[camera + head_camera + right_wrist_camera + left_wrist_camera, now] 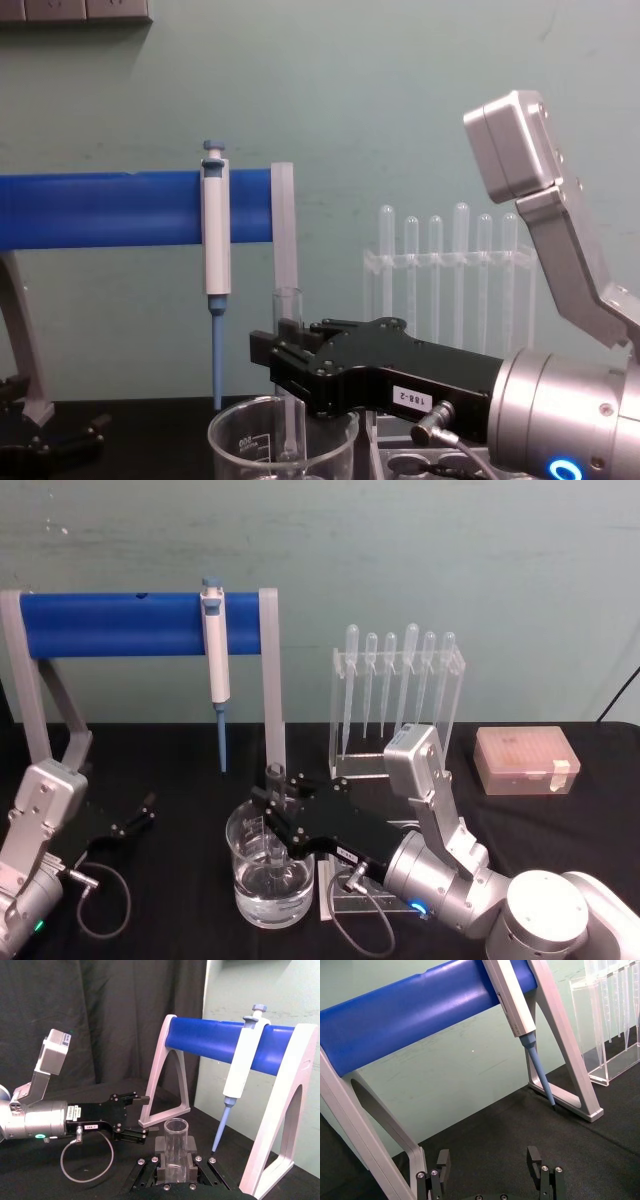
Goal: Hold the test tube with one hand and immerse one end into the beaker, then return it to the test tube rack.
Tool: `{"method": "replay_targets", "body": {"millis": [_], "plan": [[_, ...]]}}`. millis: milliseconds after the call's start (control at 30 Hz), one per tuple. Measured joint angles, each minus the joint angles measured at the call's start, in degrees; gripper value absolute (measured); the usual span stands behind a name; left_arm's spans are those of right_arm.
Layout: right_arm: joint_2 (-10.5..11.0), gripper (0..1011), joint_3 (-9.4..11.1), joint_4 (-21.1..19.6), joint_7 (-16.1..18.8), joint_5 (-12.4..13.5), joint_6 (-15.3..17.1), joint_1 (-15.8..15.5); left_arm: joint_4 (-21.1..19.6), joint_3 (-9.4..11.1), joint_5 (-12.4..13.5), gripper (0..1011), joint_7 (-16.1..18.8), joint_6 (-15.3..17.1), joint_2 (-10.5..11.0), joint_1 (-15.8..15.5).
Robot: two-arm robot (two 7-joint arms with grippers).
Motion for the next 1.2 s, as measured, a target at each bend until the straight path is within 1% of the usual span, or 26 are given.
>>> {"method": "replay_targets", "body": {"millis": [1200], "plan": [[0.00, 226, 0.00, 0.00, 0.00, 0.00, 0.00, 0.00, 0.00, 0.00, 0.00, 1000, 0.00, 0.00, 0.00, 0.00]]}}
